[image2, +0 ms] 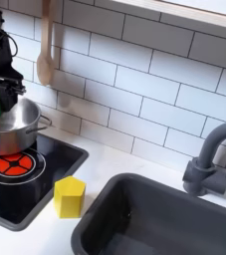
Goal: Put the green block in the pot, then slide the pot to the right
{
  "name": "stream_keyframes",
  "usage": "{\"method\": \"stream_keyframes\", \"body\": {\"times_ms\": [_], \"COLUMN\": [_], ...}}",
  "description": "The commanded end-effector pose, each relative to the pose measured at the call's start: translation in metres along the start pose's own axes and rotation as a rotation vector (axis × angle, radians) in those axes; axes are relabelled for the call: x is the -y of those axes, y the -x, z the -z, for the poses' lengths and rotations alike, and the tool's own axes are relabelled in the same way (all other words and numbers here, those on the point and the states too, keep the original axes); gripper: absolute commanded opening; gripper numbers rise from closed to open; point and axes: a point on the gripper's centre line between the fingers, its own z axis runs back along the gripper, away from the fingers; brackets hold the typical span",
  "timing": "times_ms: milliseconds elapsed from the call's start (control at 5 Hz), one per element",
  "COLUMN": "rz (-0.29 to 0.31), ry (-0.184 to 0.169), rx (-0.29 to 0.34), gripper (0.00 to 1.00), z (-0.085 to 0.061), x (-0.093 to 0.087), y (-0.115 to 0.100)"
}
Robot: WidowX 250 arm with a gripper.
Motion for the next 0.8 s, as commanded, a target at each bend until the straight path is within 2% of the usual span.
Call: {"method": "stream_keyframes", "body": {"times_ms": [0,400,600], "rz": [0.014,0.02,0.04], "ry": [0.001,-0.005,0.0], "rx": [-0.015,-0.063,-0.075], "gripper": [1.0,1.0,1.0], "z": [0.002,0.014,0.018], "x": [0.003,0.002,0.009], "y": [0.003,0.009,0.009]}}
